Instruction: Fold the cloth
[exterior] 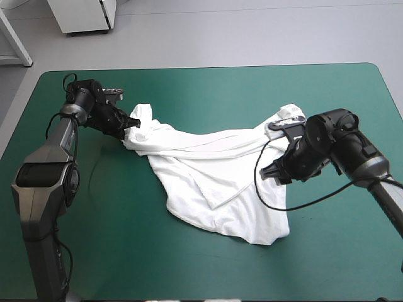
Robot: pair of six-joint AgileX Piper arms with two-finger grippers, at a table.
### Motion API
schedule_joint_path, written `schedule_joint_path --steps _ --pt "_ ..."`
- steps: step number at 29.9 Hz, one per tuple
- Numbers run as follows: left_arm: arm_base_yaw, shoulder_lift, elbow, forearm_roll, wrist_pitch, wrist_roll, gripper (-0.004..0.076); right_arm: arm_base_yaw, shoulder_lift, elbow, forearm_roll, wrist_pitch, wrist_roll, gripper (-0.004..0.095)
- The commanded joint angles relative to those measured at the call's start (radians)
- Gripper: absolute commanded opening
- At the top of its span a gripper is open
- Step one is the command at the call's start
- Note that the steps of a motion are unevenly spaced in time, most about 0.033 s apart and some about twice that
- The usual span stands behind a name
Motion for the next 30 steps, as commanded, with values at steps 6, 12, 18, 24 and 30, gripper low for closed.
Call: schedule_joint_path --steps 6,12,18,24,30 --pt "-0.008 -0.034 -0.012 -0.053 -0.023 -0.008 -0.0022 0.065 -0.091 0.214 -0.023 -0.096 0.04 0.0484" --pt "-0.008 -0.034 -0.012 -0.051 -0.032 -0.008 -0.0022 0.141 -0.095 0.318 -0.019 -0.171 0.065 0.0479" --pt "-0.008 -0.034 -0.012 -0.051 -0.034 -0.008 -0.0022 0.192 -0.095 0.412 -0.045 -0.233 0.133 0.0467" --pt "-0.008 -0.034 -0.012 -0.053 -0.034 -0.008 -0.0022 0.197 -0.095 0.478 -0.05 -0.295 0.164 0.0467" --pt "-0.008 -0.034 -0.012 -0.057 -0.036 -0.008 -0.0022 0.197 -0.093 0.546 0.008 -0.357 0.164 0.0329"
